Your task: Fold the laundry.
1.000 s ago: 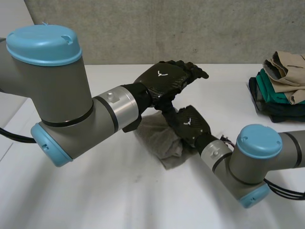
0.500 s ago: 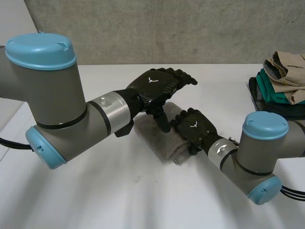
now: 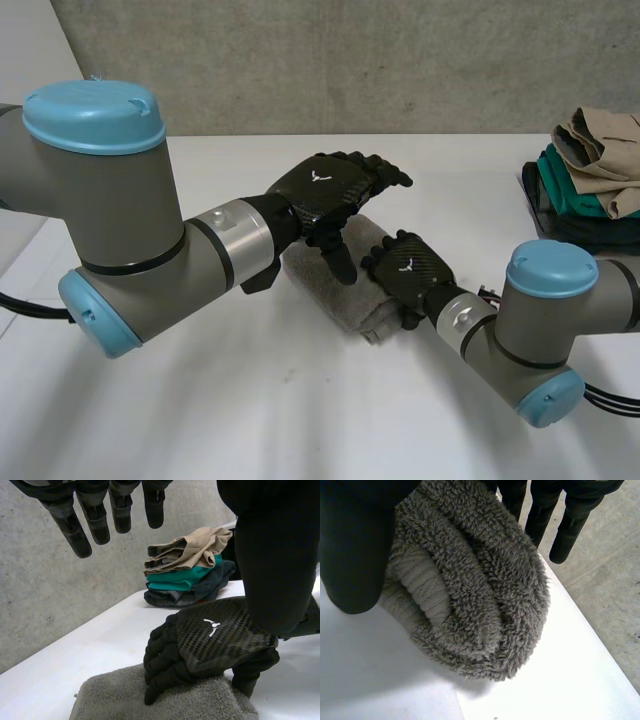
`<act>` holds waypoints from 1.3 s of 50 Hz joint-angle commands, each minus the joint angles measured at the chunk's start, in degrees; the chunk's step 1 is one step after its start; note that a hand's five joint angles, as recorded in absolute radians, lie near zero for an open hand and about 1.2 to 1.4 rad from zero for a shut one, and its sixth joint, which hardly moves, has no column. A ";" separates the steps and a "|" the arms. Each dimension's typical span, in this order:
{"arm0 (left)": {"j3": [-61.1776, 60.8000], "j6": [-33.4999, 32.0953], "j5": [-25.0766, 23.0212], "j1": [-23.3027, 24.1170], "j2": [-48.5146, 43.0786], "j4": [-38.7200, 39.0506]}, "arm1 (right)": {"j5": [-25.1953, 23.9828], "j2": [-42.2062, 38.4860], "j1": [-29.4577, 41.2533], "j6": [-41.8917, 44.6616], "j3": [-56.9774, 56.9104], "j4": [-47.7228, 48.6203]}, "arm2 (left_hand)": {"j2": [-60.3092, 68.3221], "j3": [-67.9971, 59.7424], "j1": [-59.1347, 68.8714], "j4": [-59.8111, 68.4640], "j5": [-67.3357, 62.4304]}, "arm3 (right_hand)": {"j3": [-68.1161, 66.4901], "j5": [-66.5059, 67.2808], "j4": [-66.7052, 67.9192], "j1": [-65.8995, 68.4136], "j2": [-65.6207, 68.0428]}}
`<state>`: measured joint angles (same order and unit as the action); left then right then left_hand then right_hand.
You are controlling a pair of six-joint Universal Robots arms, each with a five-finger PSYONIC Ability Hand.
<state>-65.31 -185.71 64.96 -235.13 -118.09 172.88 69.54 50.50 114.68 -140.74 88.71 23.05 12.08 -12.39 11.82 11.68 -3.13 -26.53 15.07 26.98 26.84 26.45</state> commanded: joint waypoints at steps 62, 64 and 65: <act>-4.12 0.08 -0.10 -2.97 5.33 0.09 | -4.41 -7.18 -38.21 -20.18 -28.96 5.78 | 0.32 -0.01 0.58 0.72 0.73 | 2.02 -0.57 -2.47 -2.34 -1.95; -4.12 0.08 -0.10 -2.80 5.41 0.09 | -4.24 -5.68 -38.65 -20.18 -27.46 5.69 | 0.32 -0.01 0.58 0.72 0.73 | 11.35 -9.90 -11.80 -11.67 -11.28; -3.95 0.08 -0.10 -2.71 5.41 0.18 | -4.24 -2.63 -38.83 -20.27 -25.45 5.69 | 0.32 -0.01 0.58 0.72 0.73 | 16.53 -15.07 -16.98 -16.84 -16.45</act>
<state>-69.29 -185.60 64.86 -238.09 -112.71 172.97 64.93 42.93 76.91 -161.04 57.55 28.99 12.08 -12.39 11.82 11.68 -3.12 -22.02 12.14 22.07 20.87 21.40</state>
